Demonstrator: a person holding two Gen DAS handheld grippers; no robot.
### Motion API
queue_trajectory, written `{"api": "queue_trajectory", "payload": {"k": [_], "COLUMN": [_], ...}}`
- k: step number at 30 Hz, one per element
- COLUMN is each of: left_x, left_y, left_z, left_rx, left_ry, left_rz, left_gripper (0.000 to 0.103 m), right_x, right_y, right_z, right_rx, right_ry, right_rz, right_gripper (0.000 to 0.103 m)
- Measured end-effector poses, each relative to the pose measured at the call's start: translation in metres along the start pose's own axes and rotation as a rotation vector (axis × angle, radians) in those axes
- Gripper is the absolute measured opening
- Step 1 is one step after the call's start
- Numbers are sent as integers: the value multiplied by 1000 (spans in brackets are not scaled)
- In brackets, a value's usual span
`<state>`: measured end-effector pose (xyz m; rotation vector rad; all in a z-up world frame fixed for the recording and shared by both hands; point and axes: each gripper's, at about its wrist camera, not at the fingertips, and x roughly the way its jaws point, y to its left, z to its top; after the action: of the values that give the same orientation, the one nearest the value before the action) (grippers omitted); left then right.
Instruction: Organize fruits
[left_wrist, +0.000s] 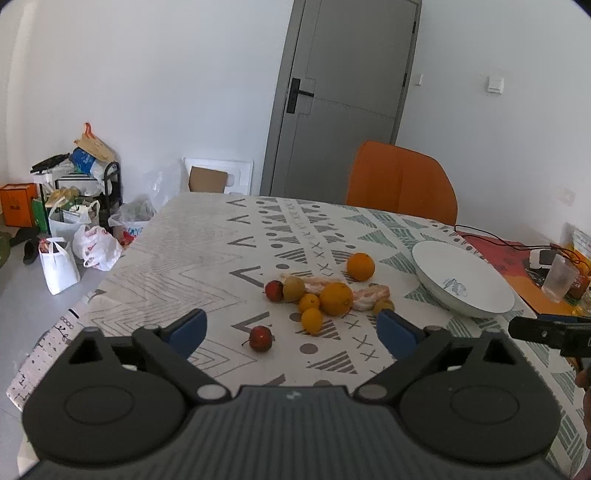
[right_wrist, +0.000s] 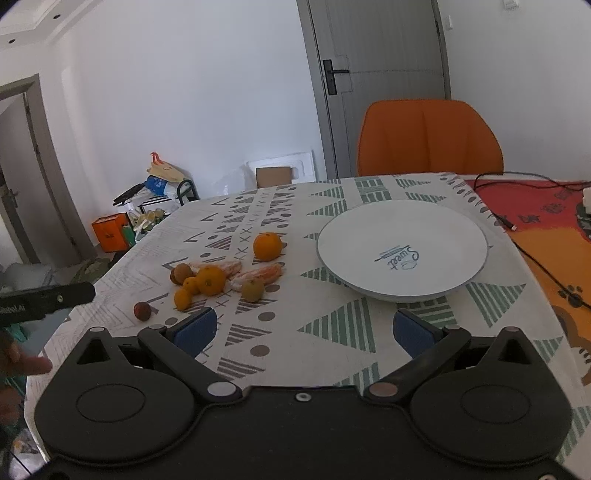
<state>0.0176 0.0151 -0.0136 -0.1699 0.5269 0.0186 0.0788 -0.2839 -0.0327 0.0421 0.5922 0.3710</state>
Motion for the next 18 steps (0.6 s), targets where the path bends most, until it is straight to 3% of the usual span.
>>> {"api": "queue_trajectory", "payload": {"k": [2, 10, 18], "left_x": [5, 30, 50], "left_y": [3, 16, 21], "left_z": [0, -1, -6], "left_rx": [-6, -38, -48], "left_ry": [3, 46, 86], "left_rz": [4, -6, -7], "left_gripper": [94, 67, 58], "right_x": [5, 26, 47], "right_y": [-1, 7, 11], "right_z": [1, 5, 9], "right_rx": [10, -20, -13], "right_ry": [-2, 0, 4], "right_rz": [27, 43, 74], "right_gripper": [103, 103, 103]}}
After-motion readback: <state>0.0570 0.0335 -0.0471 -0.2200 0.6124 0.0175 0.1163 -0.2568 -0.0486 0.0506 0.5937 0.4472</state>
